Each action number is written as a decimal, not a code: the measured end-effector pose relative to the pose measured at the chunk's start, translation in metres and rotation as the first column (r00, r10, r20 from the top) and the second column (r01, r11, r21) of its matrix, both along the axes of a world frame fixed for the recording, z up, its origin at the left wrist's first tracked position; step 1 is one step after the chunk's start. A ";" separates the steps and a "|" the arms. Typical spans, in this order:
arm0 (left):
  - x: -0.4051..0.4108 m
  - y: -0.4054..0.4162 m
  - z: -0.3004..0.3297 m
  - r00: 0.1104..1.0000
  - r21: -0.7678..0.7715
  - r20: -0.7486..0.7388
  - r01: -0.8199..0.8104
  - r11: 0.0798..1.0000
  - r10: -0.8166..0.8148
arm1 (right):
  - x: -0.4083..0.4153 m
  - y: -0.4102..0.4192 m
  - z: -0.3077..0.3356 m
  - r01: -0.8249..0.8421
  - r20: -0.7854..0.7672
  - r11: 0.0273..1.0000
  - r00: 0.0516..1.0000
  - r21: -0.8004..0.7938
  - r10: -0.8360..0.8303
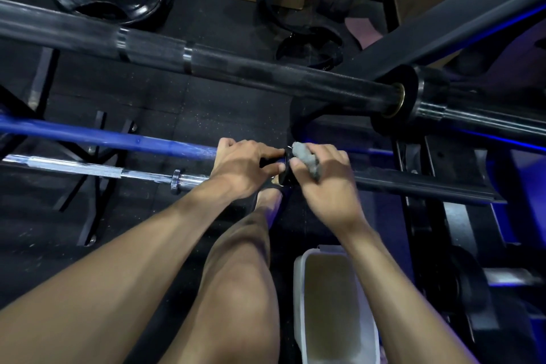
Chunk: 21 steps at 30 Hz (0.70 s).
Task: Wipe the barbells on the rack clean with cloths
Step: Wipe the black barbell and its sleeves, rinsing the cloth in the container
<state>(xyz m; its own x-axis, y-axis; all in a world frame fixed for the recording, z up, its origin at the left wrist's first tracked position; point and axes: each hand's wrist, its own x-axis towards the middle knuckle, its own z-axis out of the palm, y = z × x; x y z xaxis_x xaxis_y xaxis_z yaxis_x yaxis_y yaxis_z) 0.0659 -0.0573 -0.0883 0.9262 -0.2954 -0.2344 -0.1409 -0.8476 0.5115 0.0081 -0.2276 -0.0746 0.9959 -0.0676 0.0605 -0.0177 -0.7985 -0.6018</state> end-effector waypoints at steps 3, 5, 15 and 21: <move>0.000 0.001 0.002 1.000 0.006 -0.009 0.007 1.000 -0.007 | -0.009 -0.003 0.002 -0.024 0.017 0.997 1.000 -0.069 0.025; 0.000 0.001 0.002 1.000 -0.001 -0.009 0.008 1.000 -0.008 | -0.006 -0.004 0.003 0.019 -0.048 0.988 0.999 -0.156 -0.026; -0.002 0.000 0.004 1.000 0.017 -0.004 0.005 1.000 -0.005 | 0.054 -0.011 0.015 -0.029 -0.418 0.980 0.902 0.195 0.110; -0.004 0.002 0.013 0.999 -0.052 -0.033 -0.015 0.999 0.013 | 0.070 -0.008 0.021 0.072 -0.453 0.985 0.891 0.157 0.007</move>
<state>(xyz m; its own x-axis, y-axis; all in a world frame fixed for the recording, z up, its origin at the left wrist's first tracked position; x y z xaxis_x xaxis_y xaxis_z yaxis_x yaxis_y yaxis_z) 0.0619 -0.0555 -0.0751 0.9223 -0.2952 -0.2495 -0.1116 -0.8214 0.5593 0.0785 -0.2351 -0.0532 0.9099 -0.0697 -0.4088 -0.3423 -0.6829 -0.6453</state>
